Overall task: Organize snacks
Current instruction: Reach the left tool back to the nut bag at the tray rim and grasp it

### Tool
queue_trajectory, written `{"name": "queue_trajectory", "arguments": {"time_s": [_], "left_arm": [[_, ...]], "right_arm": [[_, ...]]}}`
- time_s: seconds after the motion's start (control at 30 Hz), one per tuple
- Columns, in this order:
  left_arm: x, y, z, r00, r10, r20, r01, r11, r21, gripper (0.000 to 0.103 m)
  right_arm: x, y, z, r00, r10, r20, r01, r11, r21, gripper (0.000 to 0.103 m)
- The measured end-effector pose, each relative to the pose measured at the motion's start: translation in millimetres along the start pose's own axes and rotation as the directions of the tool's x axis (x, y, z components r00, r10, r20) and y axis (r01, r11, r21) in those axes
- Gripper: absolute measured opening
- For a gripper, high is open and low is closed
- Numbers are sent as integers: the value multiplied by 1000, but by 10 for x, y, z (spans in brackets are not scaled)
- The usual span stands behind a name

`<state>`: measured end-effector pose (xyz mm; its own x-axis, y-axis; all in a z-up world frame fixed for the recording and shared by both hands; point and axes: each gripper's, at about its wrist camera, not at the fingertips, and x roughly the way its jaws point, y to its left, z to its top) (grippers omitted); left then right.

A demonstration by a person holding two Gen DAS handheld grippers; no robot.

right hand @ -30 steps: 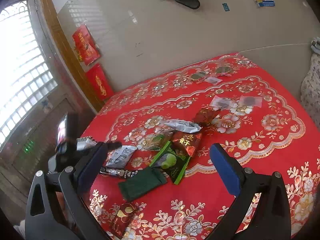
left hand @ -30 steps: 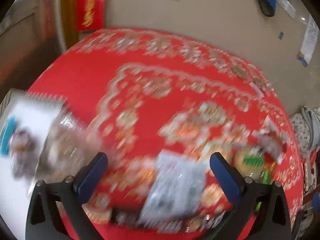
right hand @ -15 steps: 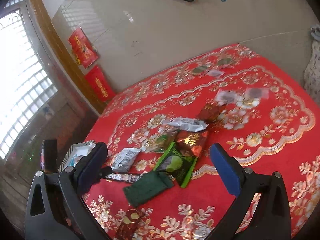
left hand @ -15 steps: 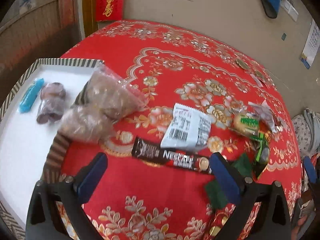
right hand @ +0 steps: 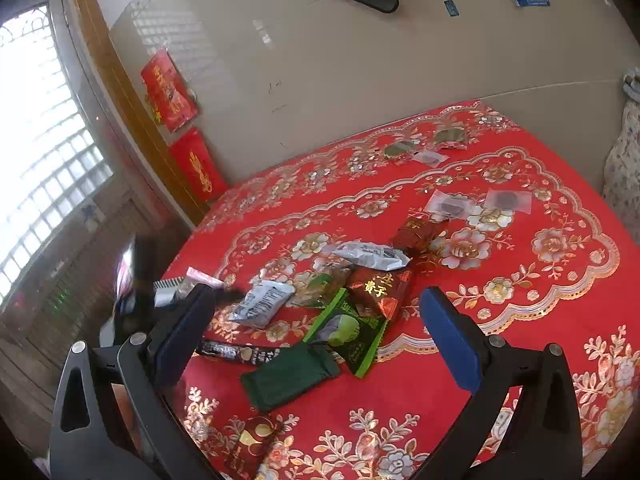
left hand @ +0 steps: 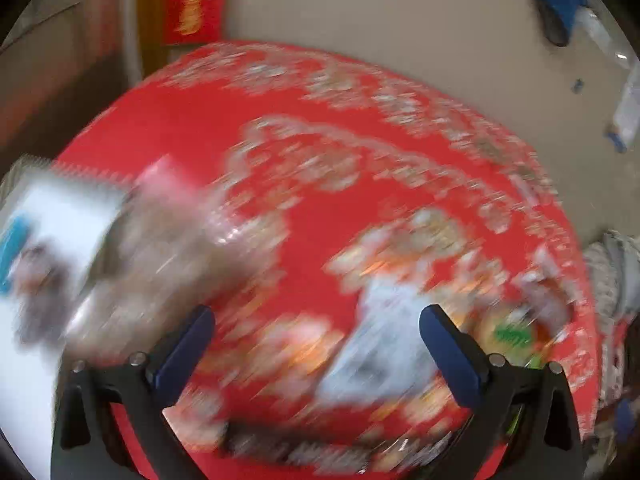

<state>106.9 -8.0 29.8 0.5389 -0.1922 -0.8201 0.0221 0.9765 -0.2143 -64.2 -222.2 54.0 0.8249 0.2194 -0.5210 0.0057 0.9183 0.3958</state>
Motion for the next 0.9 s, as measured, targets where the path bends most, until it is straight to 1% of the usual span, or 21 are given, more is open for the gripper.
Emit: {"name": "queue_trajectory", "arguments": {"time_s": [0.1,0.13,0.23,0.27,0.3,0.37,0.43,0.47,0.5,0.53,0.67,0.73,0.8,0.87,0.9], "left_arm": [[68,-232,143,1000,-25,-5,25,998,57,103],[26,-276,136,1000,-19,0,19,997,75,103],[-222,-245,-18,999,42,31,-45,995,95,103],[-288,-180,-73,997,69,36,-71,994,81,103],[-349,-73,-153,996,76,38,-78,996,49,103],[-347,96,-248,997,76,9,-76,997,4,103],[-274,234,-327,999,41,-31,-42,998,-43,103],[-246,266,-364,998,40,-37,-42,998,-53,103],[-207,270,-384,997,63,-33,-65,997,-49,103],[-173,269,-386,997,70,-32,-71,997,-40,103],[-17,347,-192,997,74,-38,-75,996,-50,103],[90,355,-22,998,38,-47,-41,998,-57,103],[204,297,147,998,39,-42,-41,998,-46,103],[322,197,294,1000,8,-29,-9,999,-33,103],[388,115,375,1000,6,-29,-7,1000,-19,103]], "right_arm": [[12,18,11,1000,-16,-6,16,1000,-10,103],[15,21,19,1000,-16,-9,16,1000,-9,103],[-12,45,45,1000,-9,0,9,1000,-21,103],[-21,57,51,1000,-11,10,11,999,-32,103],[-17,61,57,1000,-13,15,14,999,-37,103],[27,38,65,1000,-1,10,1,1000,-22,103],[96,11,62,1000,28,-7,-27,999,16,103],[122,11,54,999,41,-13,-41,999,28,103],[146,20,45,999,50,-20,-49,998,30,103],[163,40,33,998,54,-27,-53,998,27,103],[155,98,-3,999,39,-31,-40,999,-22,103],[137,75,2,999,26,-22,-27,999,-21,103],[138,31,23,1000,17,-18,-17,1000,-7,103],[145,-5,42,1000,4,-17,-4,1000,4,103],[151,-14,55,1000,-1,-20,1,1000,6,103]]}}
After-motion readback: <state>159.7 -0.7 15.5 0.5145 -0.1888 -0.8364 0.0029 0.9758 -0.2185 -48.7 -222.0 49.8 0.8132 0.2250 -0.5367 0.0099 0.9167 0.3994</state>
